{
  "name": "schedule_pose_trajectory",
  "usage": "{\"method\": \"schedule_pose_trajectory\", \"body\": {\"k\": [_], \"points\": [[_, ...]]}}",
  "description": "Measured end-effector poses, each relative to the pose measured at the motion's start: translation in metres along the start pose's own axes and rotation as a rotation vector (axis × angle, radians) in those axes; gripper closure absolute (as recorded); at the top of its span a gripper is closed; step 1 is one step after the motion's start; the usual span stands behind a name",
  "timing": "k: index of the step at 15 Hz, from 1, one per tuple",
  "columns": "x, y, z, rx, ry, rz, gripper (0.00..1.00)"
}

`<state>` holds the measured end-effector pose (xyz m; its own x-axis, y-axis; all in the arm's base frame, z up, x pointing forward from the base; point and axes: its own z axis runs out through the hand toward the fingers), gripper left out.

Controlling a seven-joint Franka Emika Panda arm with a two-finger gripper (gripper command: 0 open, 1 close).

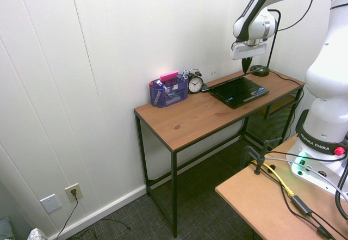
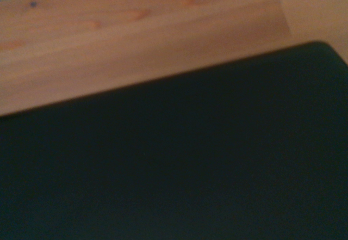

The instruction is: Close the laptop lid

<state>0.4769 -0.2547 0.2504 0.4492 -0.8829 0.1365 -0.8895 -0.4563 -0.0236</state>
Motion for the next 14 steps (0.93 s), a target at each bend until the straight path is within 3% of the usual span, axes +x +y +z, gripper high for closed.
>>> {"method": "schedule_pose_trajectory", "body": {"k": [7,14], "points": [[-0.025,0.036,0.030,-0.003,-0.033,-0.010,1.00],[-0.029,0.042,0.043,-0.012,-0.039,-0.005,1.00]]}}
